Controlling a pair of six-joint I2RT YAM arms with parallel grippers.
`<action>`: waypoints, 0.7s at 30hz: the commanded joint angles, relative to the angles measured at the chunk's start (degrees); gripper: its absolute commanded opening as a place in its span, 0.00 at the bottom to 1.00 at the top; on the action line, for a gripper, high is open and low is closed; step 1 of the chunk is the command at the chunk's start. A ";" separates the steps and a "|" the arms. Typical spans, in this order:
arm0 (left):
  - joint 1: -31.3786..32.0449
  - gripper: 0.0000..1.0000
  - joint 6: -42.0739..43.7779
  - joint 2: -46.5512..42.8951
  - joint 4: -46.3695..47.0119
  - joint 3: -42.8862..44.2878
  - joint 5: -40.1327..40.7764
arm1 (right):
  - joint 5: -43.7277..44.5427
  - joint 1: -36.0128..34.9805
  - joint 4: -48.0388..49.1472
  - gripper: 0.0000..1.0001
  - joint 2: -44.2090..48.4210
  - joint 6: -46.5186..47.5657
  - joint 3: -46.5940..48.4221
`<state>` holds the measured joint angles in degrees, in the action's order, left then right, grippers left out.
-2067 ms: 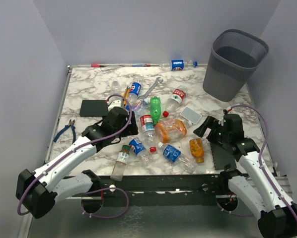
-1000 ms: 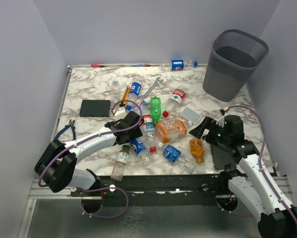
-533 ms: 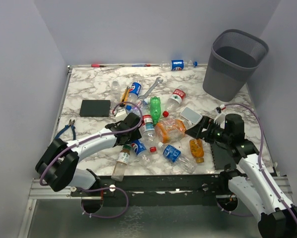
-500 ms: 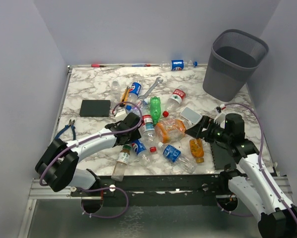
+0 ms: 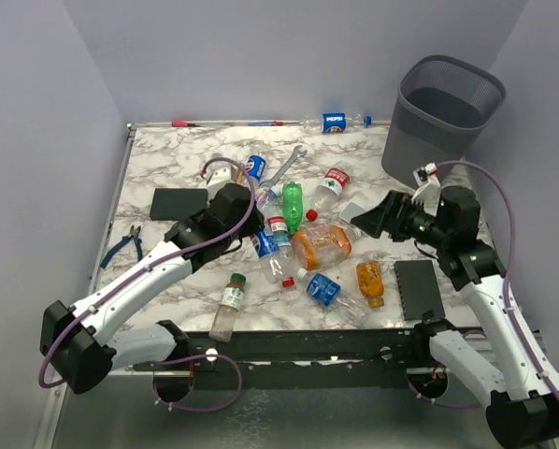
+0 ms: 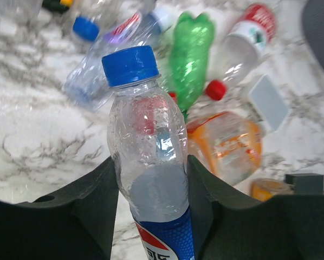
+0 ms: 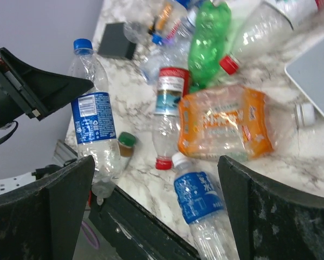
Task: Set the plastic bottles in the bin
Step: Pick up the plastic bottle from the corner of the board.
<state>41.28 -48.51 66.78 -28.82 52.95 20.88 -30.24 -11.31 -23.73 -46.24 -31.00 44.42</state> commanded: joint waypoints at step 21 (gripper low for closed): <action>0.03 0.34 29.58 -18.48 45.59 -12.07 -50.69 | 19.10 -27.99 13.39 1.00 -13.18 0.88 21.32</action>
<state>41.25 -22.83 47.94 9.08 40.75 -18.11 -26.87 -35.46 -11.64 -59.24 -32.82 66.59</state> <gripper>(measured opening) 0.484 0.997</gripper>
